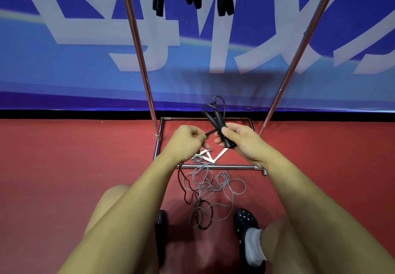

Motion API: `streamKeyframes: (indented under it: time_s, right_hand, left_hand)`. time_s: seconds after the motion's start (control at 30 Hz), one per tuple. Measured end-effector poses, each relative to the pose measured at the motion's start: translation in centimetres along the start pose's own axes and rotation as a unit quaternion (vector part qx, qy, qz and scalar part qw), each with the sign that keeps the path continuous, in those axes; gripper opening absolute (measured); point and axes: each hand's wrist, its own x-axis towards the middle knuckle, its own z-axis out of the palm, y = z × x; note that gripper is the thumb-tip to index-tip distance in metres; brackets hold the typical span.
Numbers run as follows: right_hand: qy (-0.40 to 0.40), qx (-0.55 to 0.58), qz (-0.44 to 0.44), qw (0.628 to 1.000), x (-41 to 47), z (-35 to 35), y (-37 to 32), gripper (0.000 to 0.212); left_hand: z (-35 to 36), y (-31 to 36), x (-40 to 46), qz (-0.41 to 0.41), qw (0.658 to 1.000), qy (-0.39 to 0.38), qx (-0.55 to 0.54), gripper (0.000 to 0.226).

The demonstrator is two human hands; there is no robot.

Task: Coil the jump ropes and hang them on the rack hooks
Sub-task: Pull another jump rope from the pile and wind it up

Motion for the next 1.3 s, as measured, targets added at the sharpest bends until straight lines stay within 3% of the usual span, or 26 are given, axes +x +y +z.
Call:
streamKeyframes:
  time_s: [0.27, 0.57, 0.83, 0.9, 1.03, 1.17, 1.3]
  right_hand:
    - [0.057, -0.051, -0.041, 0.996, 0.0, 0.6, 0.0, 0.024]
    - [0.118, -0.125, 0.0, 0.985, -0.1, 1.0, 0.1, 0.041]
    - [-0.045, 0.019, 0.069, 0.996, -1.5, 1.4, -0.6, 0.045]
    - [-0.086, 0.002, 0.044, 0.995, -1.7, 1.3, -0.9, 0.035]
    - [-0.065, -0.1, -0.018, 0.993, -1.4, 1.1, -1.0, 0.02]
    - [-0.039, -0.213, -0.038, 0.975, -0.9, 0.5, -0.1, 0.019]
    - [-0.016, -0.187, -0.044, 0.981, -0.6, -0.5, -0.1, 0.026]
  left_hand:
    - [0.5, 0.3, 0.0, 0.012, 1.0, -0.006, -0.024, 0.037]
    - [1.1, 0.8, -0.2, 0.005, 0.999, 0.013, -0.03, 0.064]
    - [1.0, 0.4, -0.3, 0.07, 0.997, -0.016, -0.039, 0.062]
    - [1.1, 0.4, -0.2, 0.071, 0.996, -0.023, -0.045, 0.062]
    - [1.2, 0.3, -0.1, 0.032, 0.995, -0.042, -0.09, 0.061]
    - [1.1, 0.0, -0.2, -0.074, 0.979, -0.116, -0.153, 0.069]
    - [0.3, 0.5, -0.7, -0.12, 0.968, -0.191, -0.113, 0.085]
